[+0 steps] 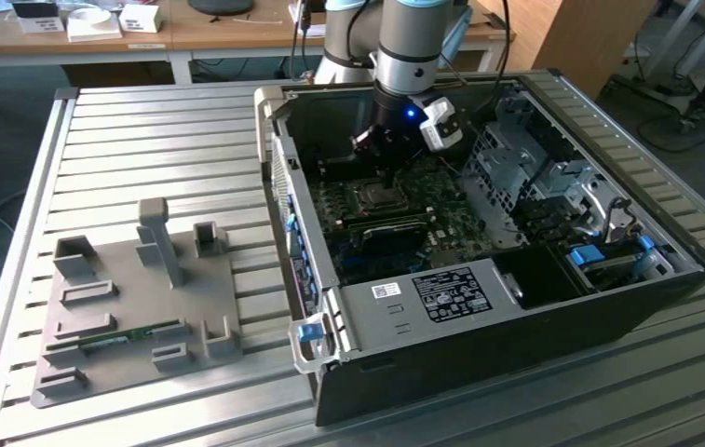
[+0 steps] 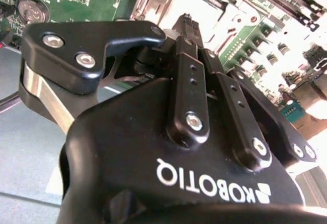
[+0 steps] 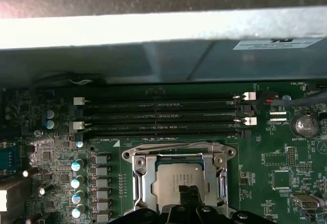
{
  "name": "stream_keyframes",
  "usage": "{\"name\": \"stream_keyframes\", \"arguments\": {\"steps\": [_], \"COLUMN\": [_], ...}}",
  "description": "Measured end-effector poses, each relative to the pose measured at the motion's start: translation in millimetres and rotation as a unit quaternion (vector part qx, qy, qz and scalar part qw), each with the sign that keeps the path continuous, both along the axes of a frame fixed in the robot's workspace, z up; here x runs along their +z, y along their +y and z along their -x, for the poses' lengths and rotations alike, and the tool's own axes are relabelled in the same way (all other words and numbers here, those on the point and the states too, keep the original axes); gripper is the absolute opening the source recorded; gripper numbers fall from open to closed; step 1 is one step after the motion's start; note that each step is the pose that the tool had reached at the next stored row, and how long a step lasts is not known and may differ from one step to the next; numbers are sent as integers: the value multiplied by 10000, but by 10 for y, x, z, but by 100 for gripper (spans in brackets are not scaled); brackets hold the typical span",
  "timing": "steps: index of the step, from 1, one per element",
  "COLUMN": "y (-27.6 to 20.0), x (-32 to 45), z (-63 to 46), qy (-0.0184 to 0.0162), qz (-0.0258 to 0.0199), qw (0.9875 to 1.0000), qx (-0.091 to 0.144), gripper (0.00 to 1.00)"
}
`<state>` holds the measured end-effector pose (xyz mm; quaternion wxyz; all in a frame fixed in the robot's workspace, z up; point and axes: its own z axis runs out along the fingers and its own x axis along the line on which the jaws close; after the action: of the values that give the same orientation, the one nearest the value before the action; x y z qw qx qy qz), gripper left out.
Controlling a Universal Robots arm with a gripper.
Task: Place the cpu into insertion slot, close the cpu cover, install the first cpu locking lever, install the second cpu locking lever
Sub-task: 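Install the first cpu locking lever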
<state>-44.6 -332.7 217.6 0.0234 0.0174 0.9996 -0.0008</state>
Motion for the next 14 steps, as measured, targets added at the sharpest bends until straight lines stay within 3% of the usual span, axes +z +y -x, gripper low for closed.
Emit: {"name": "stream_keyframes", "arguments": {"steps": [4,9,14], "y": [-1,-7,-63], "x": [2,40,41], "z": [0,-1,3], "qy": [1,0,-1], "qz": [-5,-86,-99], "qw": [10000,10000,9999], "qx": [7,13,22], "gripper": [11,11,11]}}
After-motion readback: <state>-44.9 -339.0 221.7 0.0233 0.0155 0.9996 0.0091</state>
